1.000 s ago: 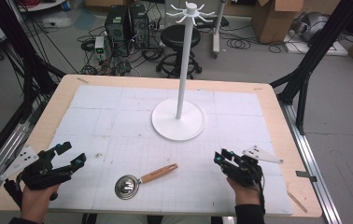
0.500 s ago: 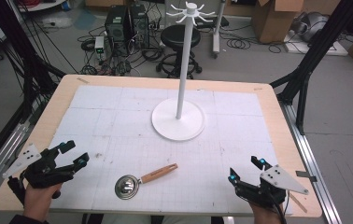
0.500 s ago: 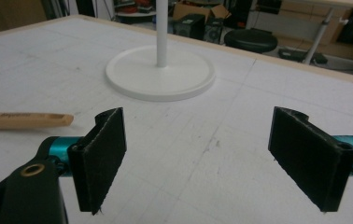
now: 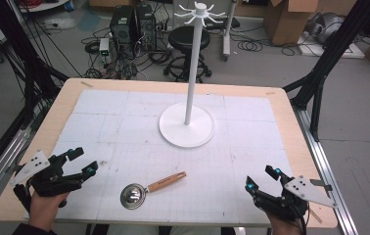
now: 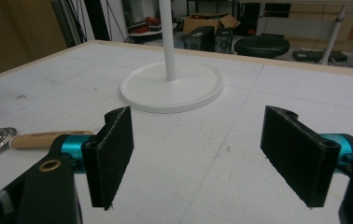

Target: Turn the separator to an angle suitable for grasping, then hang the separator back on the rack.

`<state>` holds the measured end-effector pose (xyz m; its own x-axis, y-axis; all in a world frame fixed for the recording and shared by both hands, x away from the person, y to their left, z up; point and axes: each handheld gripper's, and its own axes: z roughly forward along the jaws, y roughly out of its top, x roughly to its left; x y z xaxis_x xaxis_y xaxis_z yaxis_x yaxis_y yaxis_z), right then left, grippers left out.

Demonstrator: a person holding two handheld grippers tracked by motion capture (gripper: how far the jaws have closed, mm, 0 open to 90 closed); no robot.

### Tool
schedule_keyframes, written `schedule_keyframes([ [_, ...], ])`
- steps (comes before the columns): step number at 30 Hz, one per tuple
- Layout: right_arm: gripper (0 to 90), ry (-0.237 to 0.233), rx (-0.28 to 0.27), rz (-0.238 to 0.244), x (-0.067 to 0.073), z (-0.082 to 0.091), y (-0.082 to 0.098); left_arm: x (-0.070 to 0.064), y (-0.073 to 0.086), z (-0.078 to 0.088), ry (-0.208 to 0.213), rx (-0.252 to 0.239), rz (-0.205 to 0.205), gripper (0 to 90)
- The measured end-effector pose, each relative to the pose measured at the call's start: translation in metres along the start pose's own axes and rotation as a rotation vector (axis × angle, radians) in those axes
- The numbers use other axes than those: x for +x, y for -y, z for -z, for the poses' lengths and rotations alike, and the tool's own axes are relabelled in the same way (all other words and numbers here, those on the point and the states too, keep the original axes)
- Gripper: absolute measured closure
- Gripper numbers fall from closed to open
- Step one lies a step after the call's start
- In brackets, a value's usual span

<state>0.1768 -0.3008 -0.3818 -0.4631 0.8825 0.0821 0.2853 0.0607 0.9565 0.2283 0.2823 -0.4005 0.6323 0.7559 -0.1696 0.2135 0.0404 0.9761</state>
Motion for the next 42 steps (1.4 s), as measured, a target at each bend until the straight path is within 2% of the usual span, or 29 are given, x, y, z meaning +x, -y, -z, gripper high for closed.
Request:
schedule_keyframes([
  [6, 21.1, 0.016, 0.013, 0.001, -0.002, -0.003, 0.001, 0.000, 0.001, 0.000, 0.013, 0.005, 0.005, 21.5],
  [9, 21.2, 0.009, 0.019, -0.001, -0.002, -0.003, 0.001, -0.002, 0.000, -0.001, -0.008, 0.006, 0.005, 20.7],
  [11, 21.2, -0.003, 0.026, 0.003, -0.001, -0.005, 0.000, -0.002, 0.000, -0.001, -0.005, 0.006, 0.007, 20.0],
  [14, 21.2, -0.004, 0.031, 0.011, -0.001, -0.007, 0.000, -0.003, 0.001, -0.003, 0.012, 0.033, 0.008, 19.1],
  [18, 21.0, -0.013, 0.047, 0.036, -0.001, -0.009, 0.001, -0.009, -0.001, -0.009, 0.029, 0.041, 0.002, 17.9],
  [20, 21.0, -0.014, 0.047, 0.040, -0.002, -0.008, 0.002, -0.012, -0.003, -0.013, 0.053, 0.057, 0.008, 16.9],
  [23, 20.9, -0.018, 0.040, 0.030, -0.004, -0.008, 0.002, -0.019, -0.004, -0.026, 0.118, 0.107, -0.011, 17.4],
  [28, 20.9, -0.026, 0.044, 0.004, -0.009, -0.011, 0.003, -0.036, -0.006, -0.049, 0.178, 0.134, -0.070, 19.3],
  [32, 20.9, -0.030, 0.042, 0.008, -0.008, -0.011, 0.003, -0.049, -0.008, -0.068, 0.211, 0.169, -0.083, 19.1],
  [34, 20.9, -0.037, 0.045, 0.008, -0.008, -0.011, 0.003, -0.056, -0.006, -0.078, 0.254, 0.207, -0.085, 17.8],
  [37, 20.9, -0.036, 0.043, 0.007, -0.008, -0.011, 0.003, -0.069, -0.001, -0.099, 0.296, 0.295, -0.129, 18.0],
  [40, 20.9, -0.037, 0.042, 0.005, -0.008, -0.010, 0.003, -0.080, 0.002, -0.117, 0.298, 0.360, -0.175, 20.4],
  [42, 20.9, -0.038, 0.042, 0.007, -0.008, -0.010, 0.003, -0.084, 0.004, -0.124, 0.309, 0.390, -0.183, 24.7],
])
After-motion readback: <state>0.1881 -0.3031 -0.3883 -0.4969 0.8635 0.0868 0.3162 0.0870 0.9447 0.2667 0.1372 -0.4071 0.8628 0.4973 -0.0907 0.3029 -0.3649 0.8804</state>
